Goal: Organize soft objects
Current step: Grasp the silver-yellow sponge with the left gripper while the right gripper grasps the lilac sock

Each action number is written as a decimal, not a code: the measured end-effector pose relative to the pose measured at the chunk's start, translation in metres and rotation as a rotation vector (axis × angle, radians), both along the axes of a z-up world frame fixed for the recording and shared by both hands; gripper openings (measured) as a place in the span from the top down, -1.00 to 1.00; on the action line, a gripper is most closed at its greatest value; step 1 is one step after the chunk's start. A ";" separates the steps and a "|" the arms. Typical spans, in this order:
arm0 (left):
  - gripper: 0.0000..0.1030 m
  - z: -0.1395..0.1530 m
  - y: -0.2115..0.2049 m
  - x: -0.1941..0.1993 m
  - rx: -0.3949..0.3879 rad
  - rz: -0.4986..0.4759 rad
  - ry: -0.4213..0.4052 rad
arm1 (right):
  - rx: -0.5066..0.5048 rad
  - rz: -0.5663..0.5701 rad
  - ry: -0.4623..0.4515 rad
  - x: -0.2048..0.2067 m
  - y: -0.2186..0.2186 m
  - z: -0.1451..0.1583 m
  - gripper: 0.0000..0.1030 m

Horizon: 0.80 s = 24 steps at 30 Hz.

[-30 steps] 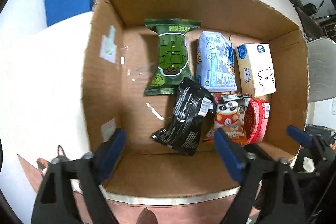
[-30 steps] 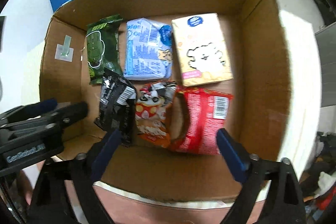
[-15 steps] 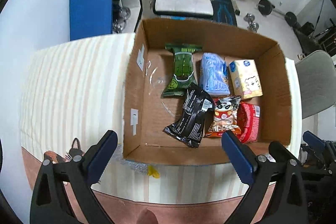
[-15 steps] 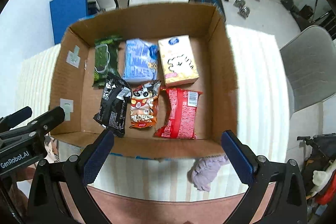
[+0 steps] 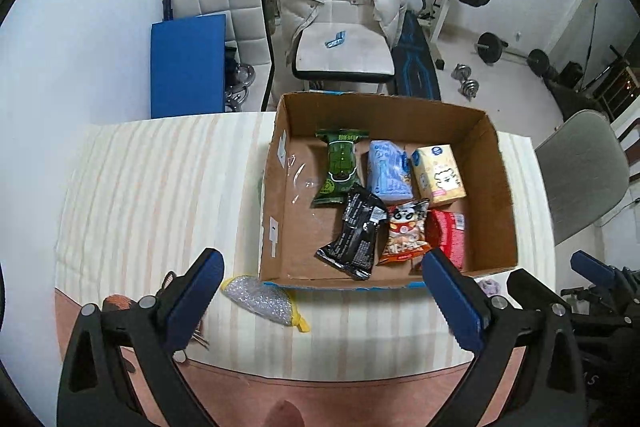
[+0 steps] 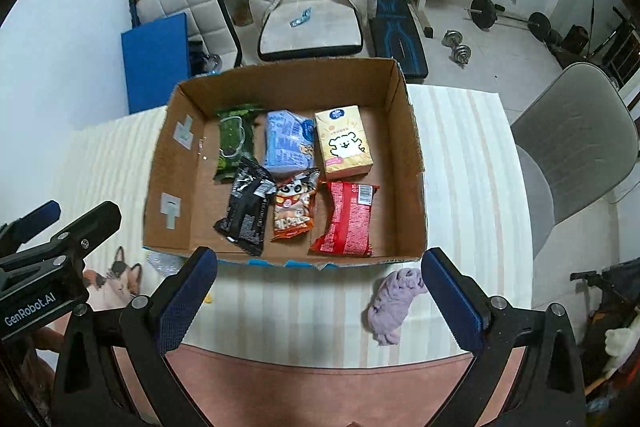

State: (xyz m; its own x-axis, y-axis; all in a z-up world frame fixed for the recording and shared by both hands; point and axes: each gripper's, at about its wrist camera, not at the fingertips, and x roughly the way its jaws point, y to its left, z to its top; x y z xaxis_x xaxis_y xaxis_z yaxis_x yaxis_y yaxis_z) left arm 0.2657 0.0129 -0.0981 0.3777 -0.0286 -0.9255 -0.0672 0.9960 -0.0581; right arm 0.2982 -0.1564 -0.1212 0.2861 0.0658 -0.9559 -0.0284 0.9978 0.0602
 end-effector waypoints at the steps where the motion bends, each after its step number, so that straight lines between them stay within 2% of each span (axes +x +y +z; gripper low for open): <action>1: -0.97 0.001 0.001 -0.002 0.004 0.006 0.002 | 0.005 -0.005 -0.010 -0.003 -0.001 0.004 -1.00; 5: -0.97 -0.004 0.013 -0.012 0.015 0.045 0.020 | 0.044 -0.035 -0.029 -0.013 -0.011 0.007 -1.00; 9: -0.97 -0.045 0.042 -0.024 -0.004 0.130 0.127 | 0.075 -0.101 0.020 -0.026 -0.035 -0.014 -1.00; 13: -0.97 -0.104 0.066 -0.031 -0.017 0.201 0.270 | 0.060 -0.168 0.116 -0.043 -0.063 -0.055 -1.00; 16: -0.97 -0.155 0.080 -0.029 -0.084 0.262 0.378 | 0.037 -0.212 0.191 -0.052 -0.082 -0.094 -1.00; 21: -0.97 -0.214 0.092 -0.025 -0.195 0.363 0.475 | 0.071 -0.291 0.293 -0.057 -0.104 -0.150 -1.00; 24: -0.97 -0.236 0.093 -0.021 -0.204 0.390 0.491 | 0.112 -0.328 0.329 -0.057 -0.111 -0.177 -1.00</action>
State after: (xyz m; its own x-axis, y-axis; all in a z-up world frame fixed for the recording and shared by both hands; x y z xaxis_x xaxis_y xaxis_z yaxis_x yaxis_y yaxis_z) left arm 0.2442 0.1059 -0.3338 -0.0686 -0.1679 -0.9834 -0.4879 0.8655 -0.1137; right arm 0.2416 -0.2669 -0.2982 -0.0073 0.1302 -0.9915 0.3259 0.9377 0.1207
